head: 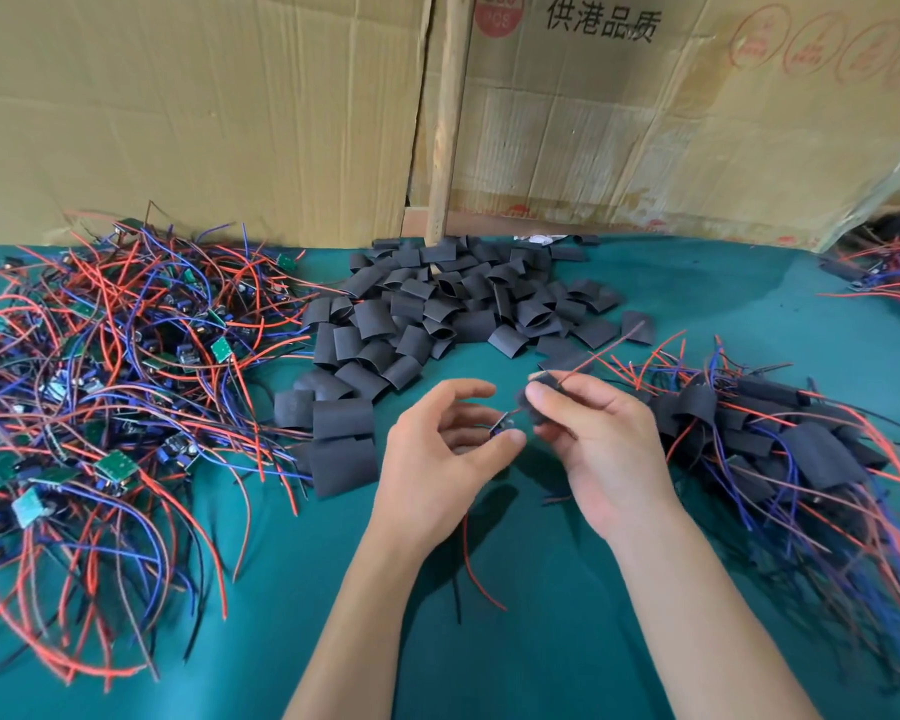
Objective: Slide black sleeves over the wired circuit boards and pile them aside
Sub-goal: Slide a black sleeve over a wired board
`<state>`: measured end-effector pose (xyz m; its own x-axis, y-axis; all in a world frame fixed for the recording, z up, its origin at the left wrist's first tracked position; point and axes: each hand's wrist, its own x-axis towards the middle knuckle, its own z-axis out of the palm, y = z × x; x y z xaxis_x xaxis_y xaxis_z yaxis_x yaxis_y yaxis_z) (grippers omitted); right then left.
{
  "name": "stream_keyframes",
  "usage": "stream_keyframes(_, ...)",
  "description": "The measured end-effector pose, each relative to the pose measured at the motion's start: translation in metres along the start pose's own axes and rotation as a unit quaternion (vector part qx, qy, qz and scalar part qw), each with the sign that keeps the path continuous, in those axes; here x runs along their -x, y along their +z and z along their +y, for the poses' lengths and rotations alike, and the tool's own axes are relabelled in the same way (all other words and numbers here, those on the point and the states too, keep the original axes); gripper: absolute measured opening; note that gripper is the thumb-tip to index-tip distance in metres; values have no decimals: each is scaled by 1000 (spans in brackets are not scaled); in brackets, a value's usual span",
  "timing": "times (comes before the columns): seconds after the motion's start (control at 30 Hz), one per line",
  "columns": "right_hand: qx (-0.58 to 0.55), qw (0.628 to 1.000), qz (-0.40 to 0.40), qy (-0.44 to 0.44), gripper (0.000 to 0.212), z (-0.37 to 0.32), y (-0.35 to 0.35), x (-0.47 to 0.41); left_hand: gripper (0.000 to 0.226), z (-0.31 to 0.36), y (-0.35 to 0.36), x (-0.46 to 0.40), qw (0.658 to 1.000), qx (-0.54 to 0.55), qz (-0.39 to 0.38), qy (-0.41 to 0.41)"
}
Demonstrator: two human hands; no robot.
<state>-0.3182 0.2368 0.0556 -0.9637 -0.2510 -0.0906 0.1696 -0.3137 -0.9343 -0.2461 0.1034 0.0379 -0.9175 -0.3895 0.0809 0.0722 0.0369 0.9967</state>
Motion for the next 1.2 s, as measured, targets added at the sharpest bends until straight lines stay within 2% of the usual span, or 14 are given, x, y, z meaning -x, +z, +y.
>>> stream_keyframes(0.1,-60,998,28,7,13,-4,-6,-3,15,-4,2,-1,1000,-10,5,3)
stream_keyframes(0.2,-25,999,28,-11,12,-1,-5,-3,15,-7,2,-3,1000,1,14,0)
stream_keyframes(0.33,8,999,-26,-23,10,3,0,0,14,-6,1,-4,999,24,30,-9)
stream_keyframes(0.47,30,998,-62,-12,29,-1,-4,0,19,-7,1,-4,999,28,23,-12)
stream_keyframes(0.57,69,994,-87,-10,38,-1,-5,0,15,-6,1,-3,999,42,20,-19)
stream_keyframes(0.63,50,994,-102,0,38,-2,-6,0,9,-5,-1,-3,997,76,22,-27)
stream_keyframes(0.73,40,990,-137,7,35,-5,-10,0,16,-2,-2,-4,991,119,36,-40)
stream_keyframes(0.87,64,984,-168,7,38,-1,-7,2,15,-2,-2,-5,991,121,34,-41)
stream_keyframes(1.0,45,986,-160,14,42,1,0,4,15,-3,0,-5,996,80,25,-31)
stream_keyframes(1.1,40,988,-147,21,31,-2,5,5,21,-4,3,-6,998,45,30,-30)
stream_keyframes(1.2,71,996,-51,-23,16,-26,-13,2,29,-5,6,-4,999,28,-4,-31)
